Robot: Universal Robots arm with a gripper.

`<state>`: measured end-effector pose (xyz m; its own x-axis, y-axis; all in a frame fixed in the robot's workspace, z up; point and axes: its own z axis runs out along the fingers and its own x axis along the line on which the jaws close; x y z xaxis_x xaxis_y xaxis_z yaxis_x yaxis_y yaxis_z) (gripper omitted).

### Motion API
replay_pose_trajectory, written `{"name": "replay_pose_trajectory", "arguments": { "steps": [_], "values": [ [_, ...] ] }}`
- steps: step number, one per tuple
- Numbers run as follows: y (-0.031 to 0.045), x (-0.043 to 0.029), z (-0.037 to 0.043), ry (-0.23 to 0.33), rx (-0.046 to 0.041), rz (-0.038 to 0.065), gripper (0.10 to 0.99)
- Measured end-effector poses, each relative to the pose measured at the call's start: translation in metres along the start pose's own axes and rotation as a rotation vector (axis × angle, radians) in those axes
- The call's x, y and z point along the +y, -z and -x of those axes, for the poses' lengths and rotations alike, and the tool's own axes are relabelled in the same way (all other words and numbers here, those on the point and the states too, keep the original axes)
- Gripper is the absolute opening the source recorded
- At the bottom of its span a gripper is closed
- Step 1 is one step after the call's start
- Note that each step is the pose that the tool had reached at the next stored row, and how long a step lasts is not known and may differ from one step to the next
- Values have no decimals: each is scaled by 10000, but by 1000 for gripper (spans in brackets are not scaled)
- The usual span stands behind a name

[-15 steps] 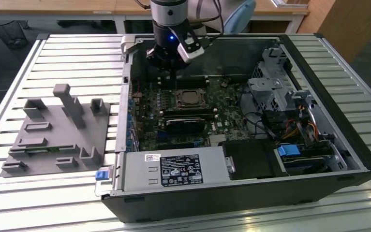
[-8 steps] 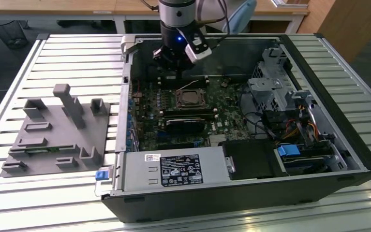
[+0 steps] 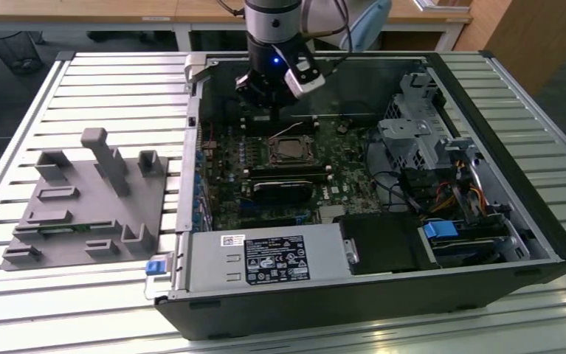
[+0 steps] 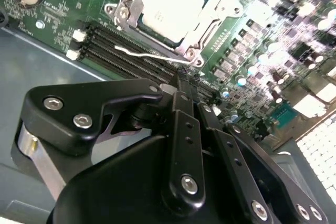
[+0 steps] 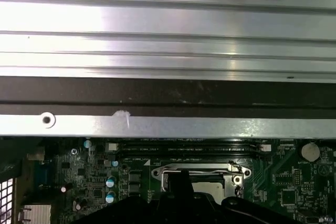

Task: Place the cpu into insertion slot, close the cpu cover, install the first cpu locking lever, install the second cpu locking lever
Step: 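Install the first cpu locking lever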

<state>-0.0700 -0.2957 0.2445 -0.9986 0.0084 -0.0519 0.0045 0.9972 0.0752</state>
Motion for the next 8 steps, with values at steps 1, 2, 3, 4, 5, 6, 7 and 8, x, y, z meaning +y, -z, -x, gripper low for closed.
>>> {"name": "replay_pose_trajectory", "arguments": {
  "steps": [1,2,3,4,5,6,7,8],
  "values": [
    [-7,0,1,-1,-1,26,106],
    [-13,0,9,-1,-2,30,106],
    [-18,-1,19,-1,2,27,106],
    [-23,-1,29,-1,2,27,106],
    [-28,-2,39,-2,1,28,106],
    [-32,-2,44,-1,0,29,106],
    [-35,-2,45,-2,0,29,106],
    [-38,-3,45,-3,0,29,106]
  ]
}}
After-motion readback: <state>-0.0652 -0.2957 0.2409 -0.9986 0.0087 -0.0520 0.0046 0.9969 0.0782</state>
